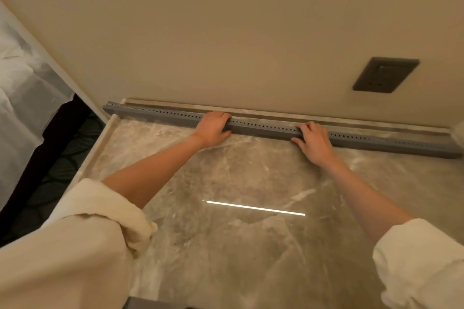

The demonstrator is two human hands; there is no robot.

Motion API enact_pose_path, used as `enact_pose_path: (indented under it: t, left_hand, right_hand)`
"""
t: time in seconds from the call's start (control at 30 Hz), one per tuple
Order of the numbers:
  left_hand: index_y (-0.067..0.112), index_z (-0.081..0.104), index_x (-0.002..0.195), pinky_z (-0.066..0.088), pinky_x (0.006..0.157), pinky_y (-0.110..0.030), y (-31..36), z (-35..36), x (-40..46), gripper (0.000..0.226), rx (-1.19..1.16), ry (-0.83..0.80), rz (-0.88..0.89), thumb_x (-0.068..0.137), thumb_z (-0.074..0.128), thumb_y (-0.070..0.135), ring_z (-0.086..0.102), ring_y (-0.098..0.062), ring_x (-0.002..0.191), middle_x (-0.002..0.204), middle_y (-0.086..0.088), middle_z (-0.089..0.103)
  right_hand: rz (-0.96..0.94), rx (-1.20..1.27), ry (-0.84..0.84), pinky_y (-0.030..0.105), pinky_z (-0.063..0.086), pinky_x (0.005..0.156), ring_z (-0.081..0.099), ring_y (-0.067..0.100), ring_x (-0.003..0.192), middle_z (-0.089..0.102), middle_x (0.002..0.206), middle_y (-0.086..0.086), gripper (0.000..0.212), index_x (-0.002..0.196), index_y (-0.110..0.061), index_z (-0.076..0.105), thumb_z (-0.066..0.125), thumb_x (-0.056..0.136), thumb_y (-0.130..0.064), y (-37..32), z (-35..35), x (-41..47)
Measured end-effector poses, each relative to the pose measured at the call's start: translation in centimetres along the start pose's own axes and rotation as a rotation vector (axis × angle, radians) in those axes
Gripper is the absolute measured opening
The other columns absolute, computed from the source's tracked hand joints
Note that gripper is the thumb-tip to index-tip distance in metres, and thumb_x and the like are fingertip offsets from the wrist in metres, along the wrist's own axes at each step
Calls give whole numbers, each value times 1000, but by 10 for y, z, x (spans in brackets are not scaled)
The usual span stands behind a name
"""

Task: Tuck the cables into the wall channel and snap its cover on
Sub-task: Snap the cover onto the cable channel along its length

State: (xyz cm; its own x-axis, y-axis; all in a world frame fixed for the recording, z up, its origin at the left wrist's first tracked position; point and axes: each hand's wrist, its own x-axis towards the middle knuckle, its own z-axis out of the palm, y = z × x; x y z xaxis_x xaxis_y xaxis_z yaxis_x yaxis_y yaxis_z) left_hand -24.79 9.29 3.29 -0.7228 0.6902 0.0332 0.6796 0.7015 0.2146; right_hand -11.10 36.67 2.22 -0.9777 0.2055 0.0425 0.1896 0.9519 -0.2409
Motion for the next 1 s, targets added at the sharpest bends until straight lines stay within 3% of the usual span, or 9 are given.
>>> enact_pose_path:
  t: [0.2, 0.37, 0.53, 0.7, 0.83, 0.9, 0.93, 1.0]
  left_hand:
    - [8, 48, 125, 39, 100, -44, 81, 31, 36, 46, -18, -41, 88, 87, 59, 31, 53, -33, 113, 122, -16, 59]
    - [8, 48, 124, 40, 99, -43, 134, 50, 58, 43, -18, -25, 143, 90, 56, 32, 53, -32, 112, 121, -14, 59]
    - [8, 46, 125, 40, 96, -42, 165, 64, 68, 39, 11, 22, 154, 93, 52, 30, 54, -31, 108, 118, -14, 60]
    - [8, 46, 121, 40, 95, -42, 163, 69, 69, 33, 87, 81, 170, 93, 50, 26, 54, -29, 106, 116, -14, 60]
    - [7, 47, 119, 40, 93, -42, 151, 61, 69, 31, 121, 122, 180, 92, 52, 23, 55, -31, 103, 114, -15, 62]
    - [7, 48, 119, 40, 91, -43, 142, 53, 71, 31, 117, 118, 167, 92, 52, 21, 54, -33, 104, 114, -15, 61]
    - [8, 47, 119, 39, 91, -43, 138, 50, 71, 31, 108, 111, 155, 91, 52, 21, 54, -33, 104, 114, -15, 61]
    - [8, 47, 118, 39, 90, -43, 130, 43, 74, 30, 98, 90, 143, 91, 53, 20, 54, -33, 105, 115, -16, 61]
  right_hand:
    - [229, -48, 100, 48, 31, 108, 39, 39, 126, 45, 135, 23, 44, 128, -9, 51, 60, 92, -31, 92, -16, -38]
    - [471, 32, 329, 50, 35, 105, 37, 44, 123, 41, 131, 30, 51, 125, 0, 48, 63, 89, -34, 150, -23, -67]
    - [678, 118, 564, 46, 34, 104, 41, 41, 121, 44, 130, 28, 34, 119, 4, 49, 53, 94, -19, 188, -23, -78]
    - [1136, 529, 752, 34, 37, 100, 46, 34, 124, 47, 134, 21, 39, 126, 3, 42, 46, 98, -24, 218, -40, -64]
    - [1189, 911, 808, 26, 39, 96, 51, 32, 124, 50, 136, 19, 50, 130, 2, 39, 44, 99, -37, 245, -56, -48]
    - [1157, 1065, 776, 36, 48, 98, 57, 29, 115, 55, 130, 15, 44, 124, -4, 47, 46, 98, -38, 257, -61, -39]
    - [1112, 1136, 756, 37, 54, 91, 59, 26, 109, 57, 123, 12, 34, 118, -10, 50, 48, 97, -37, 260, -65, -36]
    - [1050, 1240, 734, 24, 57, 66, 55, 19, 98, 54, 109, 6, 11, 95, -21, 50, 49, 97, -32, 263, -73, -27]
